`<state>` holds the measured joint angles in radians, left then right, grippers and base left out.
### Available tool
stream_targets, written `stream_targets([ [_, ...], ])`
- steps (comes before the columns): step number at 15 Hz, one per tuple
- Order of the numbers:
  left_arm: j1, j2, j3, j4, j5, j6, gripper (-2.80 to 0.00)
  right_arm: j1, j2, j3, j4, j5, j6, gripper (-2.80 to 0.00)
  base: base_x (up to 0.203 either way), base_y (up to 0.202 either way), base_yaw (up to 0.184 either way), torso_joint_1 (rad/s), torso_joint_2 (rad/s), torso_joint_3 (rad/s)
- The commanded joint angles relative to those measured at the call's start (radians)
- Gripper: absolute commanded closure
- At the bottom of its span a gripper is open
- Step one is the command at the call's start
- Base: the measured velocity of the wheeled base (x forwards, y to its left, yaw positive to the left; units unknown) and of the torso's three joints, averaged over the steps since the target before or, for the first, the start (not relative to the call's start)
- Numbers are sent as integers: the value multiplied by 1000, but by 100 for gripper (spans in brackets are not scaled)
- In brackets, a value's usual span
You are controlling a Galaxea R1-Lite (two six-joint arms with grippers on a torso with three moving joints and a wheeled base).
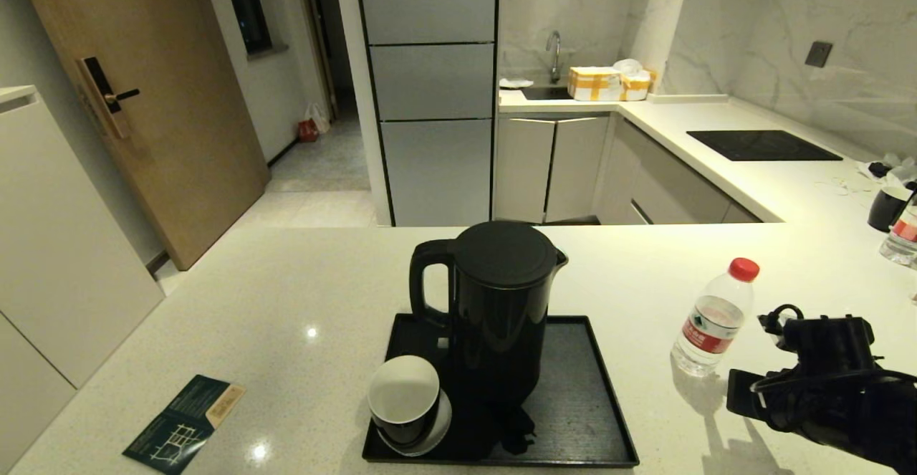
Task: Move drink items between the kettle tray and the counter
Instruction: Return the bottled water to its original position
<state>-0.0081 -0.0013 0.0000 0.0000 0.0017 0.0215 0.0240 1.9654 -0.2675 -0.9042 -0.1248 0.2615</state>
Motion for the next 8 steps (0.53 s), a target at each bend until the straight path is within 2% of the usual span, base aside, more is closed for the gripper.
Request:
stream_targets([
  [1, 0, 1, 0, 0, 0, 0, 0, 9, 153, 35, -220, -11, -11, -280, 0, 0, 0, 0, 0, 0],
  [3, 0, 1, 0, 0, 0, 0, 0, 10, 176, 40, -271, -11, -17, -280, 0, 0, 0, 0, 0, 0],
  [8, 0, 1, 0, 0, 0, 0, 0, 10, 293, 71, -560, -20, -118, -280, 0, 0, 0, 0, 0, 0],
])
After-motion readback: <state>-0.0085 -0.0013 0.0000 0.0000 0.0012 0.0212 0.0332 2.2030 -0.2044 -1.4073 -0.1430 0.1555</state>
